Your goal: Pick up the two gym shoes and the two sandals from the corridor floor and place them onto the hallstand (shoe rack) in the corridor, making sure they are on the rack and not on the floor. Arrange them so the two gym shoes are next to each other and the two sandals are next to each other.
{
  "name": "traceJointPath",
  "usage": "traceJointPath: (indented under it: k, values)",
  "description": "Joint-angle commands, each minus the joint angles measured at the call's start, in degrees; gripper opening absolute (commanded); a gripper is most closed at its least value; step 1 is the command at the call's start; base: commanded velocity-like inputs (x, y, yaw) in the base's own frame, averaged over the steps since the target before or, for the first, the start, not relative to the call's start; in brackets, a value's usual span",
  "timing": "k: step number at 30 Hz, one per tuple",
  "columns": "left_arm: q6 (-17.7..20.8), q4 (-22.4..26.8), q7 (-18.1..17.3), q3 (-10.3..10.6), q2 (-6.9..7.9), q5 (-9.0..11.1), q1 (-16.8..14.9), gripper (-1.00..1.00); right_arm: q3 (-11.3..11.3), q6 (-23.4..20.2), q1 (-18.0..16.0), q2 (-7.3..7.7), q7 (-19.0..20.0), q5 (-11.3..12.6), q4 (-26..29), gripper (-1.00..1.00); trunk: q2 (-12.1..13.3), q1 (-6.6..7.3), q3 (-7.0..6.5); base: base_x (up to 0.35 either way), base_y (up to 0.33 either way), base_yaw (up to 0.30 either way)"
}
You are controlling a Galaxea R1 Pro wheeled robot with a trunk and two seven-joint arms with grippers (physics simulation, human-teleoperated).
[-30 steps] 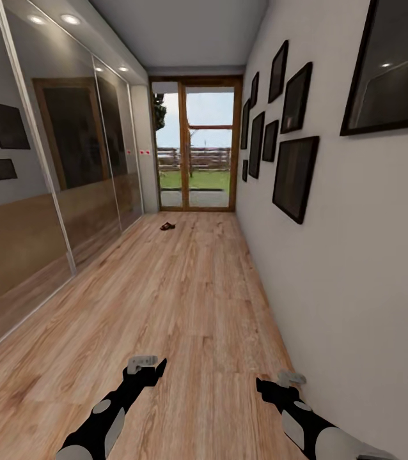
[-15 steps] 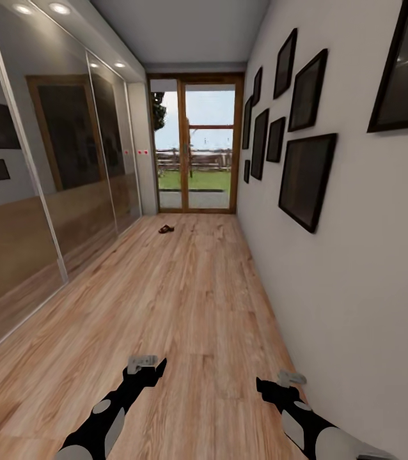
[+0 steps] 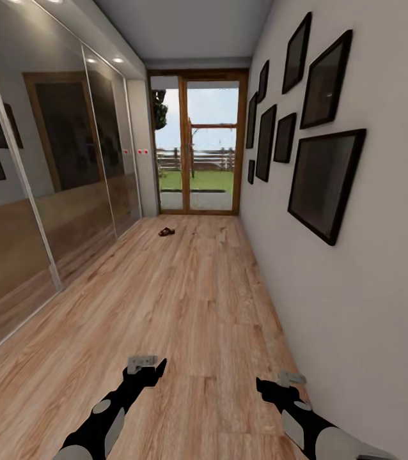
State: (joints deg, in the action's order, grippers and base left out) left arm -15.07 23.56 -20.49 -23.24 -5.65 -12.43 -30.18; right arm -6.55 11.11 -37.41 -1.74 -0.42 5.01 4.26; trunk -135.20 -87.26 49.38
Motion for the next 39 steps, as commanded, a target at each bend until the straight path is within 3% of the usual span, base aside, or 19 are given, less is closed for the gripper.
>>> traceJointPath:
  k: [1, 10, 39]
  values:
    - [-0.23, -0.01, -0.28, -0.49, -0.06, -0.58, -0.05, 1.0, -0.13, 0.23, -0.03, -0.01, 0.03, 0.52, -0.04, 1.0, -0.02, -0.02, 0.11, 0.347, 0.0, 0.144]
    - [-0.23, -0.01, -0.3, -0.48, -0.06, -0.58, -0.05, 1.0, -0.13, 0.04, -0.03, -0.01, 0.06, 0.61, 0.03, 1.0, -0.02, -0.02, 0.58, 0.347, 0.0, 0.153]
    - [-0.23, -0.01, -0.28, -0.49, -0.03, -0.58, -0.05, 1.0, -0.13, 0.18, -0.03, -0.01, 0.04, 0.59, 0.05, 1.0, -0.02, -0.02, 0.64, 0.347, 0.0, 0.005]
